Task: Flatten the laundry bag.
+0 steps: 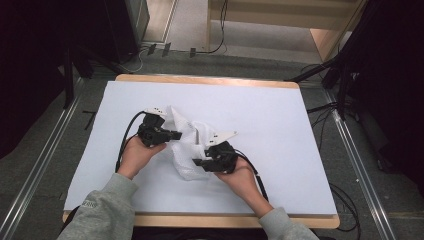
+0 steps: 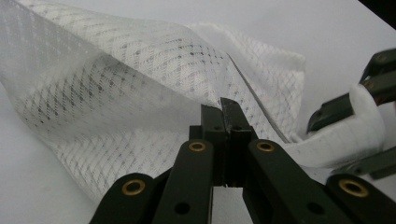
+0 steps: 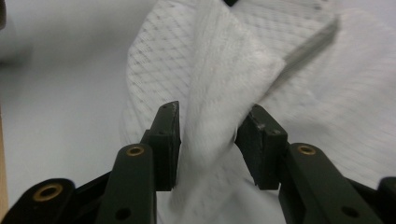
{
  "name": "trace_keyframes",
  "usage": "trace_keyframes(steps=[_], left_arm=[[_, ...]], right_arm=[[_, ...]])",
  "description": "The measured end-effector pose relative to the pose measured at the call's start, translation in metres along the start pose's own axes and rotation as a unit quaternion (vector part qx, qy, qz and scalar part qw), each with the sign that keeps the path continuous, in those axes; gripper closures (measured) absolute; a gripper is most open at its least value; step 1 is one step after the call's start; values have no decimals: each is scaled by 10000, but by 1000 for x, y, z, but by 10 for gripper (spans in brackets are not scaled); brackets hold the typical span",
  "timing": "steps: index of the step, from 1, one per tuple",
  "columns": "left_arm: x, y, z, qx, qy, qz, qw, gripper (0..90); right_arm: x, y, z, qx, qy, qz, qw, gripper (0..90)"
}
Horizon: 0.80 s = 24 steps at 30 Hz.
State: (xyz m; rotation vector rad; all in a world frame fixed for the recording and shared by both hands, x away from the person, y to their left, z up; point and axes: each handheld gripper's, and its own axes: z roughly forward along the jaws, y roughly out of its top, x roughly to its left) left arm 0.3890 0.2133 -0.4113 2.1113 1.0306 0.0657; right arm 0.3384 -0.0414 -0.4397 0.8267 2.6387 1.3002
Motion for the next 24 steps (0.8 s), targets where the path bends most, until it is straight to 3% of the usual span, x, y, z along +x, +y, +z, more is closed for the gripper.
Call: trace_keyframes(steps=[11, 14, 19, 24], left_arm=[[0, -1, -3, -6, 49, 49, 10000, 900], [-1, -2, -2, -4, 65, 54, 10000, 900], [-2, -3, -3, -31, 58, 75, 9999, 900], [-6, -5, -4, -58, 30, 84, 9999, 900]], right_arm=[[-29, -13, -45, -246, -227, 368, 9988, 591], [-34, -15, -49, -276, -352, 447, 9980, 593], [-58, -19, -38, -139, -503, 648, 9965, 584], [-70, -14, -26, -60, -592, 707, 9957, 558]])
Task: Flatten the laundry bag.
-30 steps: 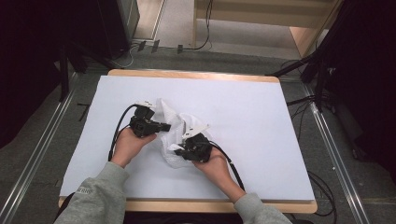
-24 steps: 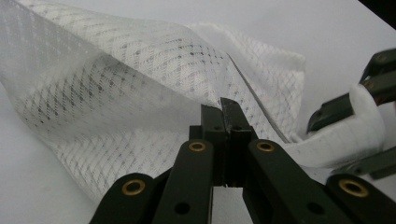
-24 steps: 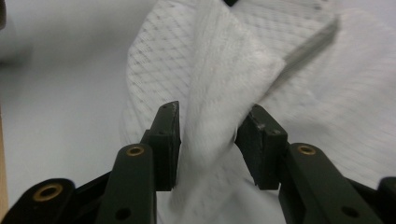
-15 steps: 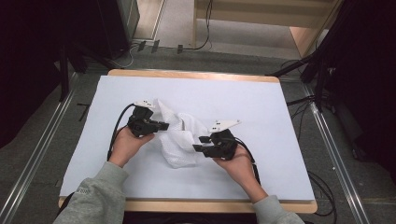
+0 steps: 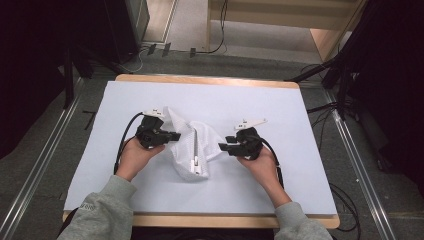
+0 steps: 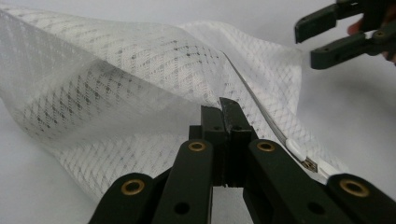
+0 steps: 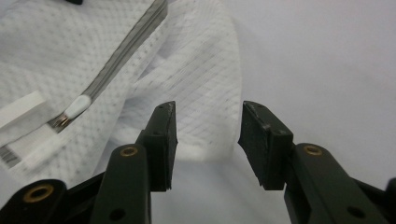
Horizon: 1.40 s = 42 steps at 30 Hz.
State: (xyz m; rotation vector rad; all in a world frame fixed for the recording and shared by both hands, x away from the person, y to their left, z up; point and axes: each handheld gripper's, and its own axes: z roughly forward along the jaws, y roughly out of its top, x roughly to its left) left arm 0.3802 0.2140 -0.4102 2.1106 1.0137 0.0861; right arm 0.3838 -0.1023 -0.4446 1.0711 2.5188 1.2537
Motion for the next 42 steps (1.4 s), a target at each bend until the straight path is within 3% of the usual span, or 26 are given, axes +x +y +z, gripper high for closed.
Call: trace_keyframes(steps=[2, 7, 14, 15, 18, 22, 23, 27, 31, 42], left_arm=[[-2, -1, 0, 11, 10, 30, 10000, 900], [-6, -6, -2, 12, 27, 62, 10000, 900], [-7, -13, -5, -46, 53, 30, 10000, 900], [-7, -14, -6, -63, 56, 9, 10000, 900], [-7, -17, -10, -96, 63, -50, 9999, 900], [-7, -20, -14, -140, 83, -75, 9998, 900], [-7, -21, -15, -131, 102, -77, 9998, 900], [-8, -23, -17, -139, 120, -79, 9998, 900], [-8, -23, -18, -159, 130, -74, 9998, 900], [-6, -22, -33, -386, 78, -159, 9991, 900]], right_arm=[[-3, 5, 6, -40, -54, 37, 10000, 501], [-6, 12, 16, -38, -8, 97, 9999, 453], [-8, 18, 42, 257, -18, 83, 9996, 430], [-8, 18, 50, 394, -21, 52, 9992, 437], [-9, 17, 55, 434, 0, 49, 9990, 483], [-7, 18, 56, 449, -23, 57, 9990, 738], [-7, 18, 56, 449, -23, 57, 9990, 738], [-4, 19, 58, 527, -62, -48, 9986, 894], [-2, 20, 59, 577, -58, -87, 9983, 900], [-15, 22, 41, 409, -192, 206, 9988, 900]])
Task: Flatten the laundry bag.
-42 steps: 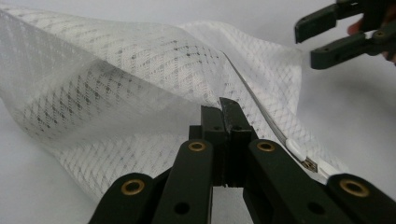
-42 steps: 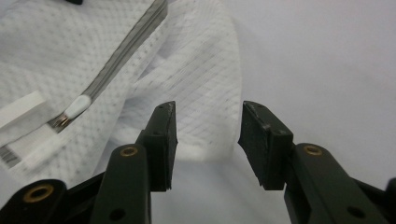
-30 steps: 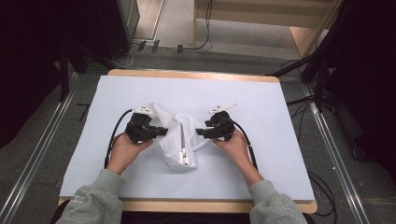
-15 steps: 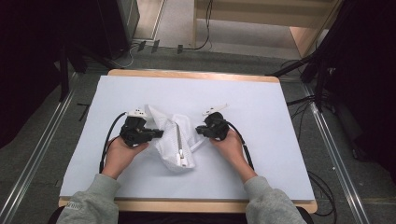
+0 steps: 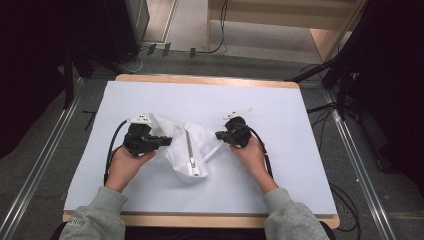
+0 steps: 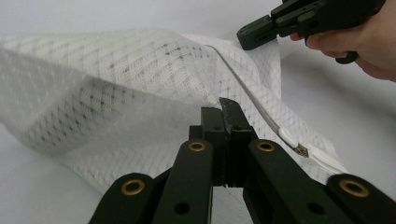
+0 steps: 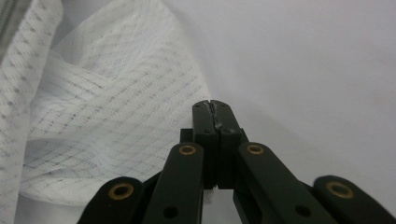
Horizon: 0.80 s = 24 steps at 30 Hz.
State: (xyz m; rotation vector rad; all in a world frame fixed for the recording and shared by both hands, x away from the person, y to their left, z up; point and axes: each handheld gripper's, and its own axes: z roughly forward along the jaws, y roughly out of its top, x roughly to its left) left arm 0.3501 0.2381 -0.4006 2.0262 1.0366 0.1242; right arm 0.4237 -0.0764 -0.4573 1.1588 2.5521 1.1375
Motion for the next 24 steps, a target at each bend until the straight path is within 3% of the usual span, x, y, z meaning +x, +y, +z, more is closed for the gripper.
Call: trace_keyframes(steps=[12, 24], left_arm=[[9, 0, -16, -250, 21, -171, 9995, 900], [11, 7, -15, -355, -113, -189, 9991, 900]], right_arm=[[-30, -6, -34, -237, -319, 354, 9986, 900], [-67, -30, -73, -339, -739, 826, 9933, 900]])
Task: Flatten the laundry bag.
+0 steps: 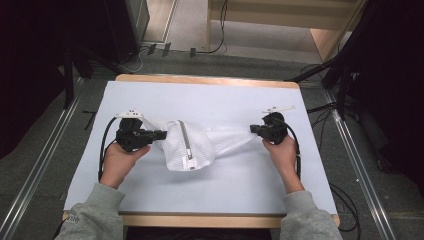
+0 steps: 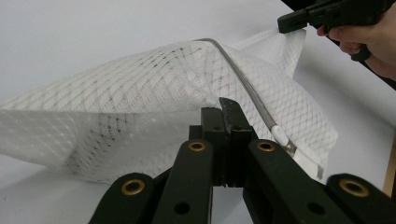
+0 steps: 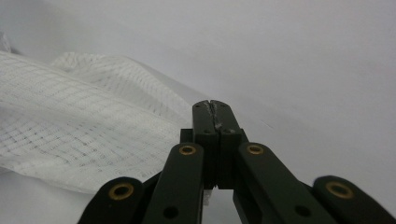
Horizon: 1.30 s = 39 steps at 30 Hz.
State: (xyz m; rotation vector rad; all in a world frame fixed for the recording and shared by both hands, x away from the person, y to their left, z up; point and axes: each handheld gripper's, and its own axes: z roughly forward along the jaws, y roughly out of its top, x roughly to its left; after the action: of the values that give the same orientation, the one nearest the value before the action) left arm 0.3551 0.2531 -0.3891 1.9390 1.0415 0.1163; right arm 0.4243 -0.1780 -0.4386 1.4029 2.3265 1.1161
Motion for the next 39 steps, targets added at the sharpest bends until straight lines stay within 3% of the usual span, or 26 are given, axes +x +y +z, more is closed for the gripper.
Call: trace_keyframes(steps=[5, 10, 13, 17, 22, 28, 32, 35, 39], left_arm=[[1, 3, 3, 11, -44, 7, 10000, 900], [3, 2, 5, 43, -349, -159, 9993, 900], [3, -1, 4, 111, -287, -120, 9995, 900], [7, -8, -3, 156, -259, -210, 9993, 900], [11, -19, -5, 297, -209, -318, 9988, 900], [12, -33, -8, 472, -281, -413, 9976, 900], [10, -38, -12, 437, -387, -417, 9974, 888], [10, -39, -17, 367, -408, -469, 9974, 775], [12, -38, -23, 286, -216, -469, 9983, 682]], right_arm=[[-13, -8, -11, -31, -150, 130, 9998, 900], [-24, -18, -21, -30, -249, 267, 9993, 900], [-28, -24, -28, 2, -400, 260, 9989, 900], [-40, -33, -39, 9, -514, 415, 9978, 900], [-46, -42, -44, 78, -542, 479, 9974, 900], [-45, -46, -42, 76, -301, 460, 9985, 900], [-40, -41, -45, -190, -260, 332, 9989, 800], [-37, -36, -47, -365, -183, 298, 9987, 762], [-33, -31, -44, -419, -117, 250, 9987, 766]])
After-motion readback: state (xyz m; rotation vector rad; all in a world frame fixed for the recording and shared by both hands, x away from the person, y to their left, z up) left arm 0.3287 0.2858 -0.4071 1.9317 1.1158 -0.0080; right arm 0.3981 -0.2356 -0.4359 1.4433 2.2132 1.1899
